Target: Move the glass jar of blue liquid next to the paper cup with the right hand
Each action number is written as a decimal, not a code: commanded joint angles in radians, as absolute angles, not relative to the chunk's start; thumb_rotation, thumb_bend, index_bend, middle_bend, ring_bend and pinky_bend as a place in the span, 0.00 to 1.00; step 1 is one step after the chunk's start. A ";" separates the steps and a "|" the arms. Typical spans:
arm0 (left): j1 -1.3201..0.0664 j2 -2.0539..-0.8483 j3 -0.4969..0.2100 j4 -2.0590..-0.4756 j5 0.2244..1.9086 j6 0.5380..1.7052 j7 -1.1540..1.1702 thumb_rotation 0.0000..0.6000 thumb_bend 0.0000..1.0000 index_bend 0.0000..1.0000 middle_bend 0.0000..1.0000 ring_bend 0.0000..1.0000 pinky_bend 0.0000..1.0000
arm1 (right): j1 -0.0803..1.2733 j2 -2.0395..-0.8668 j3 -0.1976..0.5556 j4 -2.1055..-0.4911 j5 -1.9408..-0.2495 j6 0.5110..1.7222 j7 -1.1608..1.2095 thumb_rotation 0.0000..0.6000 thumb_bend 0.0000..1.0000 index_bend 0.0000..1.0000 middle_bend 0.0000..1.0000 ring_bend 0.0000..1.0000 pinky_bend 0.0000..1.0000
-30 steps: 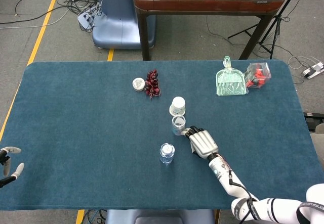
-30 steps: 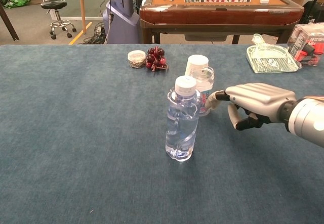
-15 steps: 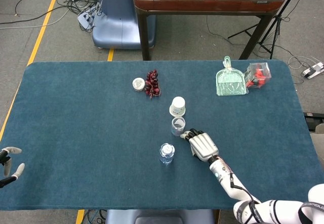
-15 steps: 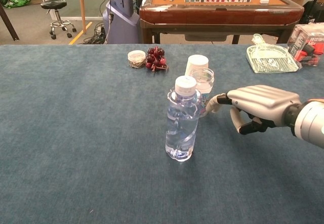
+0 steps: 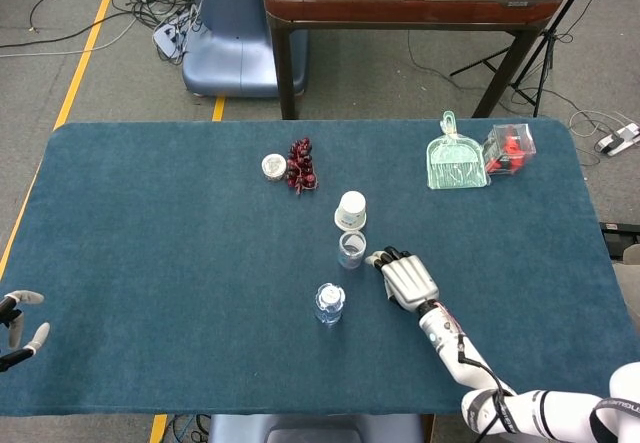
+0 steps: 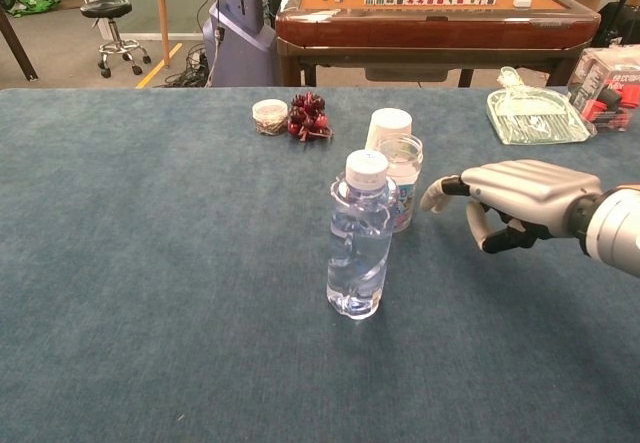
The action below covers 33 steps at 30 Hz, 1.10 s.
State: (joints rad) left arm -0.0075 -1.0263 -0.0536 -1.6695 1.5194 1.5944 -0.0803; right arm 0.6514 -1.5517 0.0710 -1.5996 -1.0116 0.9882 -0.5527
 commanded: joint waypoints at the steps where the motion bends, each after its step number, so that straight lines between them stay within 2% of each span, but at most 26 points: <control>1: -0.007 -1.026 -0.054 -1.670 1.520 1.595 -0.081 1.00 0.30 0.42 0.81 0.59 0.78 | 0.656 -1.562 0.070 -1.594 -1.013 0.984 -0.554 1.00 1.00 0.22 0.20 0.13 0.30; 13: -0.006 -1.025 -0.054 -1.670 1.519 1.595 -0.082 1.00 0.31 0.42 0.81 0.59 0.78 | 0.664 -1.580 0.056 -1.614 -1.040 0.988 -0.564 1.00 1.00 0.22 0.20 0.13 0.30; 20: -0.008 -1.026 -0.053 -1.668 1.516 1.590 -0.080 1.00 0.30 0.43 0.81 0.59 0.78 | 0.627 -1.499 0.015 -1.709 -1.104 1.050 -0.574 1.00 0.98 0.22 0.21 0.13 0.30; 21: -0.008 -1.025 -0.054 -1.668 1.516 1.590 -0.080 1.00 0.30 0.43 0.81 0.59 0.78 | 0.618 -1.481 0.008 -1.727 -1.114 1.065 -0.579 1.00 0.94 0.22 0.21 0.13 0.30; 23: -0.007 -1.024 -0.054 -1.670 1.514 1.592 -0.081 1.00 0.30 0.43 0.81 0.59 0.78 | 0.594 -1.432 -0.012 -1.772 -1.138 1.105 -0.594 1.00 0.76 0.22 0.22 0.13 0.30; 25: -0.007 -1.024 -0.056 -1.670 1.513 1.593 -0.080 1.00 0.30 0.43 0.81 0.59 0.78 | 0.565 -1.381 -0.033 -1.818 -1.164 1.152 -0.609 1.00 0.54 0.22 0.22 0.13 0.30; 28: -0.006 -1.025 -0.058 -1.671 1.512 1.597 -0.076 1.00 0.31 0.43 0.81 0.59 0.78 | 0.518 -1.310 -0.063 -1.876 -1.209 1.222 -0.616 1.00 0.32 0.22 0.23 0.13 0.30; 31: -0.004 -1.030 -0.061 -1.668 1.521 1.613 -0.074 1.00 0.30 0.42 0.81 0.59 0.78 | 0.465 -1.242 -0.095 -1.920 -1.263 1.295 -0.606 1.00 0.18 0.22 0.23 0.13 0.30; 33: -0.003 -1.034 -0.062 -1.663 1.532 1.624 -0.075 1.00 0.30 0.41 0.79 0.58 0.78 | 0.429 -1.204 -0.111 -1.939 -1.292 1.339 -0.584 1.00 0.14 0.22 0.23 0.13 0.30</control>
State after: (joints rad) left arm -0.0036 -1.0312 -0.0610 -1.6656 1.5266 1.6184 -0.0750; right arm 0.4713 -1.2455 -0.0829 -1.9055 -1.2523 1.2919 -0.6009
